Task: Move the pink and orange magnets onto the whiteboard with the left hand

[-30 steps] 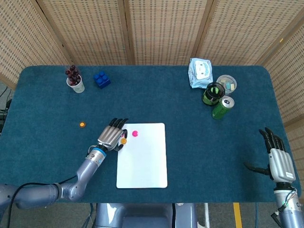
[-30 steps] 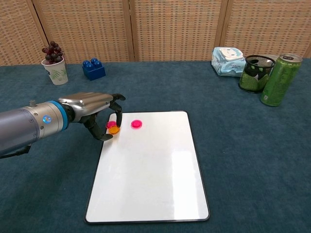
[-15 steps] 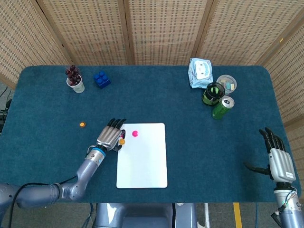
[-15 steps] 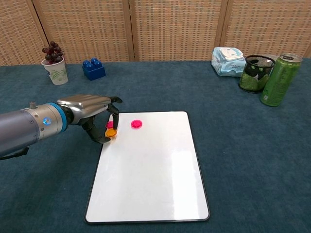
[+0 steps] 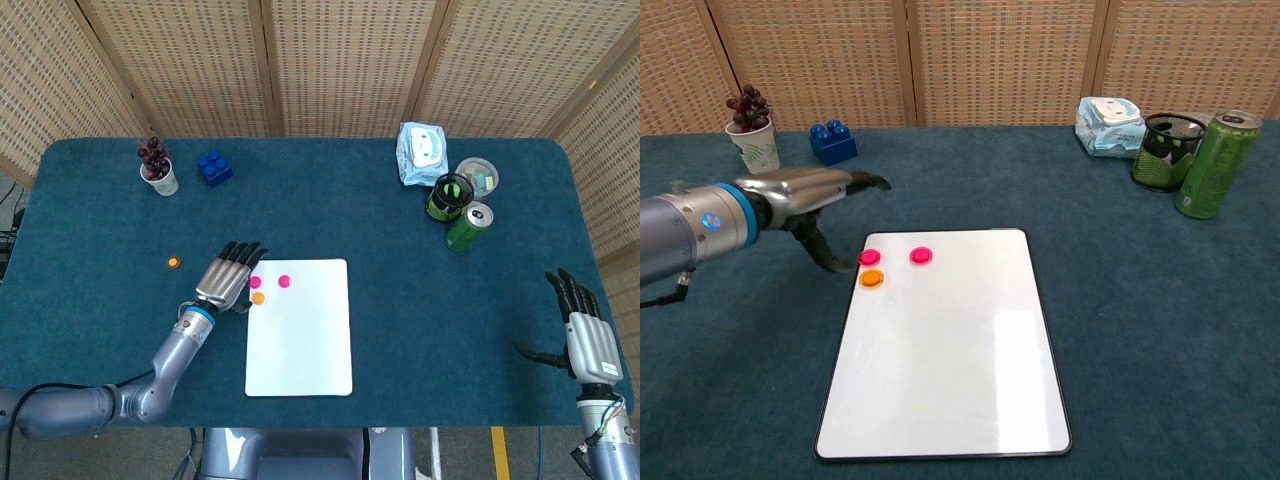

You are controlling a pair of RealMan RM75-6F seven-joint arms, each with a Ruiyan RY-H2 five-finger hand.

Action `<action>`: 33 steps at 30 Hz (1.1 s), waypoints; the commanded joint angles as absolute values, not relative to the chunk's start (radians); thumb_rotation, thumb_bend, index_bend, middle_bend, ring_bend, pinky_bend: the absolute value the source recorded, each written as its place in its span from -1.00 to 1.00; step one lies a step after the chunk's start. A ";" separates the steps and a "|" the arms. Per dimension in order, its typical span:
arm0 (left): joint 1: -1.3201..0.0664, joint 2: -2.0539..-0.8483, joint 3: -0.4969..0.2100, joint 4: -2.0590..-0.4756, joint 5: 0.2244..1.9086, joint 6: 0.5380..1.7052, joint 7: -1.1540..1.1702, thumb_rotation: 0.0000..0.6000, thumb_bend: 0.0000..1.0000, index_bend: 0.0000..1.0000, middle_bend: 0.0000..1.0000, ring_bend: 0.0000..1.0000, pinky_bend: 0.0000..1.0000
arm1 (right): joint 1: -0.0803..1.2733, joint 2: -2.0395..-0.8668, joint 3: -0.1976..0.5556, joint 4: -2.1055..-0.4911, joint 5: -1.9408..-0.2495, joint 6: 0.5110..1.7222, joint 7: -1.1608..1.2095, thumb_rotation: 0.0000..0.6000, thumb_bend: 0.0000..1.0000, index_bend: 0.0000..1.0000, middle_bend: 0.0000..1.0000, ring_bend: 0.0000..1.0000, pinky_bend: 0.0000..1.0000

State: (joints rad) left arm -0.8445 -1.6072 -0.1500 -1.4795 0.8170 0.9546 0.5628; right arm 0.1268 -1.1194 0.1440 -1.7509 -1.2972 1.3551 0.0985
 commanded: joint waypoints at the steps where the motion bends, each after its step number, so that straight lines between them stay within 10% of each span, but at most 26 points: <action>1: -0.814 -1.552 -0.156 -1.501 0.831 0.989 0.536 1.00 -0.45 -0.99 -1.00 -1.00 -1.00 | 0.127 -1.119 0.144 -1.751 -1.297 1.354 0.098 1.00 -0.94 -1.00 -1.00 -1.00 -1.00; 8: -0.725 -1.484 -0.140 -1.412 0.819 0.992 0.407 1.00 -0.37 -0.55 -1.00 -1.00 -1.00 | 0.127 -1.118 0.143 -1.755 -1.297 1.354 0.097 1.00 -0.94 -1.00 -1.00 -1.00 -1.00; 33: -0.673 -1.569 -0.151 -1.062 0.916 0.817 0.164 1.00 -0.34 -0.35 -1.00 -1.00 -1.00 | 0.127 -1.117 0.143 -1.763 -1.288 1.351 0.089 1.00 -0.94 -1.00 -1.00 -1.00 -1.00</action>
